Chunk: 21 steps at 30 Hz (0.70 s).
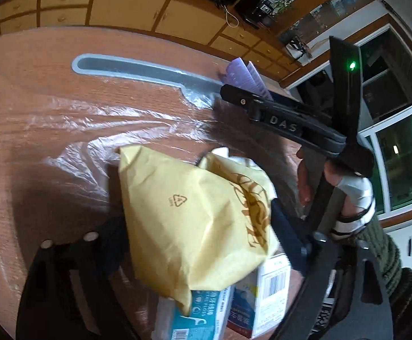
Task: Collect trash
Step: 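Grasp the lavender hair roller with the right gripper while the left gripper grasps the yellow paper bag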
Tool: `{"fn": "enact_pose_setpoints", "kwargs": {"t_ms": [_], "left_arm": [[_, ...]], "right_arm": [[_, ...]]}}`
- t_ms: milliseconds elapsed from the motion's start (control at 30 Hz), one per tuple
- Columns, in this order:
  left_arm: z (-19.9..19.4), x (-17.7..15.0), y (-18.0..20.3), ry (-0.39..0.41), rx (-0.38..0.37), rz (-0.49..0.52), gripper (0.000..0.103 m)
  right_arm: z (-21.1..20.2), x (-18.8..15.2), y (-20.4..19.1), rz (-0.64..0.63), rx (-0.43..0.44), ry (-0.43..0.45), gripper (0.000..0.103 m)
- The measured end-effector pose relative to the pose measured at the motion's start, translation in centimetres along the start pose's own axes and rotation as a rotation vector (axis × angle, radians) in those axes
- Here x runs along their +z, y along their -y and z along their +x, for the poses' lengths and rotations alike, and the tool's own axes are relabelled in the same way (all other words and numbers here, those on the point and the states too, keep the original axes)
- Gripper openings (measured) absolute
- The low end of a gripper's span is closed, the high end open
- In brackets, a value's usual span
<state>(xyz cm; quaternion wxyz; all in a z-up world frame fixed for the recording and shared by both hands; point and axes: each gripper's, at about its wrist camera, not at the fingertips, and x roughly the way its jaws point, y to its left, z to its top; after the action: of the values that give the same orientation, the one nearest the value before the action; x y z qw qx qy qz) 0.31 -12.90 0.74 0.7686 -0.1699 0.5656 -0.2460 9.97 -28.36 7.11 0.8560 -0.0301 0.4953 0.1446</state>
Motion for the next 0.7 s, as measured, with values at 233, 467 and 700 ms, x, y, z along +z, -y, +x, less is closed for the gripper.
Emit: {"fn": "enact_pose_setpoints", "kwargs": {"t_ms": [233, 467, 700], "left_arm": [[-0.8, 0.1, 0.7, 0.019, 0.002, 0.045, 0.061], [-1.9, -0.1, 0.6, 0.064, 0.033, 0.079, 0.056], [-4.2, 0.3, 0.6, 0.144, 0.028, 0.081, 0.056]], "right_arm": [[-0.7, -0.5, 0.6, -0.021, 0.0, 0.043, 0.042], [-2.8, -0.8, 0.8, -0.005, 0.01, 0.095, 0.042], [-7.0, -1.2, 0.8, 0.04, 0.035, 0.154, 0.042]]}}
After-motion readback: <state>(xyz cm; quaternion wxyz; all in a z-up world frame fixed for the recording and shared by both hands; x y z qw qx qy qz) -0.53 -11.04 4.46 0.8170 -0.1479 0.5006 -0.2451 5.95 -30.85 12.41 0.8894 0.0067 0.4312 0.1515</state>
